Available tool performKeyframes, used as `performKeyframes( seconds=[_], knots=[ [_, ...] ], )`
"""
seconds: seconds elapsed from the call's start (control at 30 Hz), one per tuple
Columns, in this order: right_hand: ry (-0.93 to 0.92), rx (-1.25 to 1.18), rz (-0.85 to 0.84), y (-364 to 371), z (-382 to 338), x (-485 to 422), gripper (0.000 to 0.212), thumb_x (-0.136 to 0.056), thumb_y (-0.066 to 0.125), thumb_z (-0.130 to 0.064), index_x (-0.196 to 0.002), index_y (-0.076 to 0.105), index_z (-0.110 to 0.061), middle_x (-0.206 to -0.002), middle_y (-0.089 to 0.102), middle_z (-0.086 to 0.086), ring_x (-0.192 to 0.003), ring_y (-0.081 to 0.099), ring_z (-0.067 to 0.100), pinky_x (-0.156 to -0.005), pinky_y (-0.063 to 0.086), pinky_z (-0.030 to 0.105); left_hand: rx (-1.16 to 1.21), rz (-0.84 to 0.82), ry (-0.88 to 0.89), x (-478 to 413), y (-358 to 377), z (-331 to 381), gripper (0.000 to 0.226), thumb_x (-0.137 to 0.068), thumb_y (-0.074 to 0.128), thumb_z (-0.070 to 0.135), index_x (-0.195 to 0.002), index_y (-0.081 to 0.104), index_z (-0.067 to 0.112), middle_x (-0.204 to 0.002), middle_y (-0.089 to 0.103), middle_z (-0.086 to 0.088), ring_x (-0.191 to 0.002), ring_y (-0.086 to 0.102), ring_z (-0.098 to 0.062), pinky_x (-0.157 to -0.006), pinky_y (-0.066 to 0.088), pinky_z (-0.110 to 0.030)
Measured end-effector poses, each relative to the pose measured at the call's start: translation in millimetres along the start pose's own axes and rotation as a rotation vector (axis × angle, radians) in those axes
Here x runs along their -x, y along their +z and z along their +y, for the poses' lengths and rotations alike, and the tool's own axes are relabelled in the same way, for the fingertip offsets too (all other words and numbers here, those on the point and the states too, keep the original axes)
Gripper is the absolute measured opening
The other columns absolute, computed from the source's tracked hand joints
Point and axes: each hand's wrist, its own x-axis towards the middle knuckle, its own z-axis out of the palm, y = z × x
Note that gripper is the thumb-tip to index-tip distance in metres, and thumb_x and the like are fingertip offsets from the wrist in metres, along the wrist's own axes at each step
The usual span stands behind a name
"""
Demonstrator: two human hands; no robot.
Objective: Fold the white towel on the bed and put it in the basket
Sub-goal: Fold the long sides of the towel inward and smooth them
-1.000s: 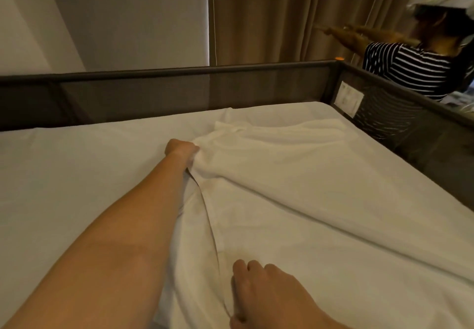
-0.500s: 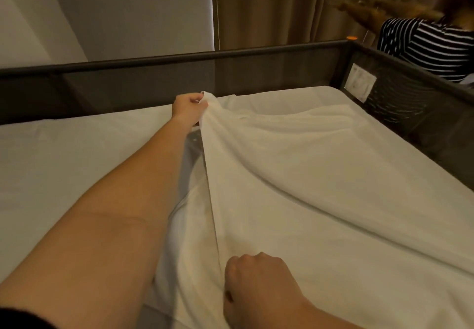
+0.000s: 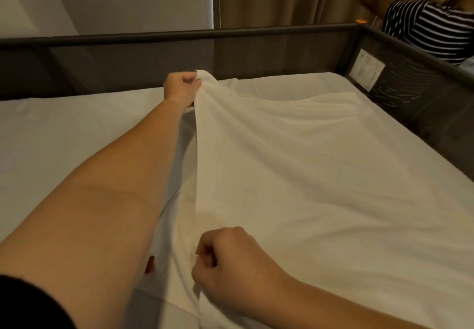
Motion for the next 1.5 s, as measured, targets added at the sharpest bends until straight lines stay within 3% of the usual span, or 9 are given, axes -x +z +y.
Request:
performKeyframes(
  seconds=[0.13, 0.3, 0.43, 0.63, 1.0, 1.1, 1.17, 1.27, 1.5],
  knots=[
    [-0.063, -0.110, -0.005, 18.1, -11.8, -13.8, 0.021, -0.095, 0.057, -0.022, -0.093, 0.076, -0.015, -0.083, 0.074, -0.001, -0.083, 0.071, 0.022, -0.083, 0.059, 0.034, -0.015, -0.003, -0.047, 5.4, -3.9, 0.4, 0.037, -0.100, 0.071, 0.021, -0.137, 0.069, 0.020, -0.143, 0.064, -0.005, -0.129, 0.060, -0.026, -0.111, 0.052, -0.045],
    [-0.124, -0.008, -0.078, 25.5, -5.5, -7.3, 0.033, -0.098, 0.059, -0.025, -0.128, 0.071, -0.020, -0.114, 0.074, 0.002, -0.107, 0.069, 0.022, -0.092, 0.051, 0.028, -0.062, -0.169, -0.280, 19.3, -14.2, -33.7, 0.040, -0.098, 0.072, 0.031, -0.135, 0.066, 0.016, -0.127, 0.070, -0.012, -0.103, 0.075, -0.033, -0.084, 0.066, -0.050],
    [-0.401, 0.260, -0.055, 32.4, -8.3, 0.4, 0.023, -0.096, 0.060, -0.021, -0.117, 0.063, -0.011, -0.096, 0.054, 0.008, -0.091, 0.059, 0.035, -0.072, 0.038, 0.034, -0.122, -0.220, -0.339, 35.0, -30.6, -49.8, 0.031, -0.099, 0.071, 0.034, -0.113, 0.066, 0.006, -0.103, 0.071, -0.009, -0.094, 0.075, -0.026, -0.085, 0.065, -0.041],
    [-0.552, 0.479, 0.061, 44.8, -25.7, -6.6, 0.047, -0.092, 0.069, -0.045, -0.122, 0.059, -0.010, -0.112, 0.055, 0.012, -0.089, 0.057, 0.035, -0.066, 0.052, 0.046, -0.215, -0.277, -0.357, 45.3, -55.5, -47.8, 0.019, -0.099, 0.072, 0.022, -0.106, 0.065, 0.005, -0.100, 0.072, -0.013, -0.092, 0.073, -0.026, -0.085, 0.065, -0.040],
    [-0.468, 0.730, -0.028, 82.2, -29.4, -32.7, 0.026, -0.056, 0.084, -0.042, -0.070, 0.070, -0.025, -0.069, 0.062, -0.009, -0.054, 0.058, 0.012, -0.041, 0.022, 0.023, 0.184, -0.179, -0.456, 38.8, -26.8, -56.9, 0.043, -0.092, 0.081, 0.024, -0.117, 0.063, -0.006, -0.108, 0.074, -0.023, -0.094, 0.077, -0.030, -0.079, 0.066, -0.038],
    [-0.538, 0.683, 0.002, 85.4, -18.6, -38.1, 0.018, -0.067, 0.083, -0.032, -0.078, 0.073, -0.021, -0.074, 0.065, -0.003, -0.061, 0.063, 0.017, -0.040, 0.043, 0.021, 0.195, -0.141, -0.472, 33.1, -13.0, -54.9, 0.052, -0.086, 0.087, 0.023, -0.123, 0.063, -0.004, -0.117, 0.073, -0.020, -0.096, 0.076, -0.032, -0.082, 0.066, -0.043],
    [-0.585, 0.517, -0.046, 85.2, -10.4, -40.6, 0.017, -0.083, 0.078, -0.020, -0.091, 0.074, -0.006, -0.085, 0.066, 0.012, -0.074, 0.066, 0.033, -0.055, 0.060, 0.038, -0.016, -0.081, -0.457, 31.4, -6.4, -48.9, 0.071, -0.073, 0.092, 0.043, -0.125, 0.063, 0.004, -0.119, 0.068, -0.014, -0.102, 0.073, -0.035, -0.086, 0.065, -0.047],
    [-0.616, 0.384, -0.046, 82.6, -4.4, -37.9, 0.022, -0.089, 0.066, -0.019, -0.104, 0.073, -0.004, -0.097, 0.068, 0.018, -0.090, 0.067, 0.040, -0.074, 0.061, 0.049, -0.314, -0.122, -0.413, 32.2, -2.0, -41.5, 0.070, -0.068, 0.093, 0.051, -0.115, 0.061, 0.010, -0.106, 0.067, -0.012, -0.100, 0.073, -0.033, -0.092, 0.063, -0.042],
    [-0.610, 0.214, -0.010, 61.4, -13.8, -22.7, 0.009, -0.093, 0.071, -0.011, -0.092, 0.076, -0.004, -0.086, 0.069, 0.015, -0.081, 0.065, 0.034, -0.075, 0.049, 0.038, 0.016, -0.386, -0.477, 46.1, -2.2, -40.9, 0.046, -0.085, 0.085, 0.042, -0.108, 0.068, 0.005, -0.094, 0.073, -0.008, -0.082, 0.072, -0.019, -0.065, 0.061, -0.032]
  ],
)
